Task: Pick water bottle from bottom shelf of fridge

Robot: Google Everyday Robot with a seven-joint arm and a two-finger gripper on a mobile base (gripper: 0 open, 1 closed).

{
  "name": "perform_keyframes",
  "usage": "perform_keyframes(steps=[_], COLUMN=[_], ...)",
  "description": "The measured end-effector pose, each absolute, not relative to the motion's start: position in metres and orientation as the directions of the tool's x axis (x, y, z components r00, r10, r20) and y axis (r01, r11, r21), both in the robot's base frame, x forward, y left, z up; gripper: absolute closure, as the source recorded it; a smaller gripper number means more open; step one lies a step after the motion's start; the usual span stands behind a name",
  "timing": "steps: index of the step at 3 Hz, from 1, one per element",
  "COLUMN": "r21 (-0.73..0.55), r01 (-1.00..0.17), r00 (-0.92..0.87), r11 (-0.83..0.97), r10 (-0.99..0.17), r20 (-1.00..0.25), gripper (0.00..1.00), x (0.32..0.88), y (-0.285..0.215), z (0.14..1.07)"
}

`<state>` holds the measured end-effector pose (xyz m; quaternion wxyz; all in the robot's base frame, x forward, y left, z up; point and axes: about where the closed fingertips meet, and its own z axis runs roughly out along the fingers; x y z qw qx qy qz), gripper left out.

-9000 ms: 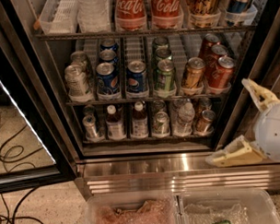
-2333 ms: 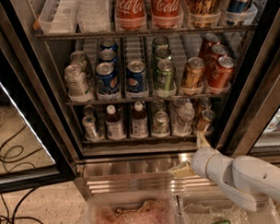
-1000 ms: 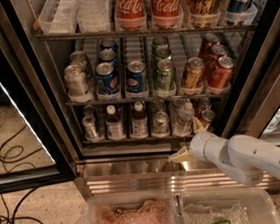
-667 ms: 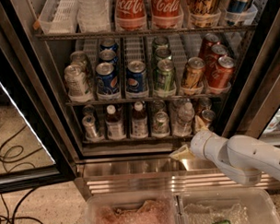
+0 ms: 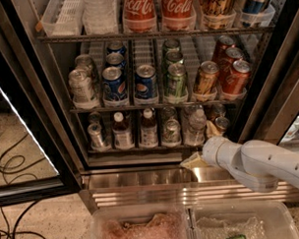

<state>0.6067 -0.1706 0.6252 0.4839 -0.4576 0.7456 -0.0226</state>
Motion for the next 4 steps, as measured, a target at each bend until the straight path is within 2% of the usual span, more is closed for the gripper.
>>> perform_keyframes(steps=[4], r21=[-0.507], r01=[-0.655], r00=[-0.121], r11=[0.56], r10=[-0.741], r20=[-0.661], gripper=[0.0], x=[0.6265], y=[-0.1811], z=[0.6211])
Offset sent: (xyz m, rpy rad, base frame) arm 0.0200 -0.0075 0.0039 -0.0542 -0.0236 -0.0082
